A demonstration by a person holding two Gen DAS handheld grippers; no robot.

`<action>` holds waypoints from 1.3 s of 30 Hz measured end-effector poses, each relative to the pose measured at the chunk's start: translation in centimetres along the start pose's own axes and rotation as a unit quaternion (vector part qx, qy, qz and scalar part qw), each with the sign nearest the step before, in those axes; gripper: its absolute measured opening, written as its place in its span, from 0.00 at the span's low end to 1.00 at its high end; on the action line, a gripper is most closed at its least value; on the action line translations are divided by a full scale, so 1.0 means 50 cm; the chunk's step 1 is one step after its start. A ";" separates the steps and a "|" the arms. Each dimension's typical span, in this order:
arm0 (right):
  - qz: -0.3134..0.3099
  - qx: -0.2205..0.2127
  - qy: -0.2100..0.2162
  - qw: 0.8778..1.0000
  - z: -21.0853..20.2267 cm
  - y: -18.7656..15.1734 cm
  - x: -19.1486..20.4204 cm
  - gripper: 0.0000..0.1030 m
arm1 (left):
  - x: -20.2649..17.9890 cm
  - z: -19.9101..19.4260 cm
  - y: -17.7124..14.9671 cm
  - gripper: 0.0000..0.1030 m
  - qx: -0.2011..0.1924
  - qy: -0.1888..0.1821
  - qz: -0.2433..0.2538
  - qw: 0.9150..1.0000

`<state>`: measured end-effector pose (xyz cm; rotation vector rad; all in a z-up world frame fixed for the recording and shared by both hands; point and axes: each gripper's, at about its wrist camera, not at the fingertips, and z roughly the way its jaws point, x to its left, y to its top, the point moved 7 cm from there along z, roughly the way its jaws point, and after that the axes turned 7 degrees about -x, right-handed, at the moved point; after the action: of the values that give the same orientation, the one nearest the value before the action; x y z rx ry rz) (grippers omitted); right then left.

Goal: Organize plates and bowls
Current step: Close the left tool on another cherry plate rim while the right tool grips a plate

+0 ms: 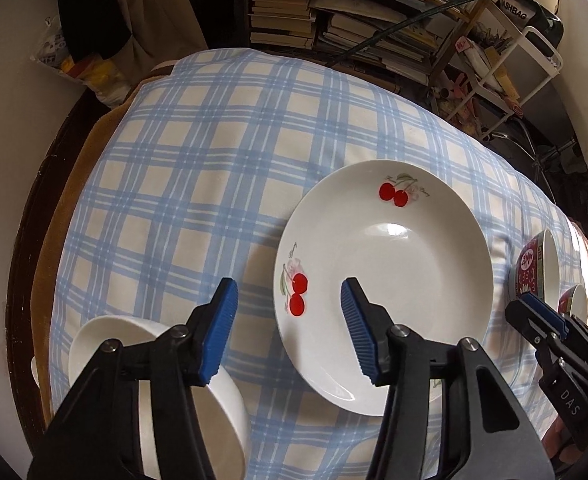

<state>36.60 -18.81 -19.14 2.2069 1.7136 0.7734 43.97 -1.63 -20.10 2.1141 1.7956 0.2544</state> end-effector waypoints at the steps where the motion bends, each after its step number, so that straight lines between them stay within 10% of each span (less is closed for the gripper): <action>1: 0.002 0.005 0.001 1.000 0.004 -0.004 -0.002 0.28 | 0.003 0.001 0.001 0.49 -0.002 0.004 0.000 1.000; 15: 0.022 0.029 0.030 0.999 0.033 -0.016 -0.004 0.11 | 0.002 0.053 -0.008 0.14 0.000 0.026 0.004 1.000; 39: 0.013 0.039 0.011 0.999 0.108 0.000 -0.007 0.10 | 0.008 0.064 -0.002 0.13 0.004 0.011 -0.015 1.000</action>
<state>39.46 -18.45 -23.72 2.2855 1.7567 0.7514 45.08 -1.71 -23.13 2.0952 1.8432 0.2635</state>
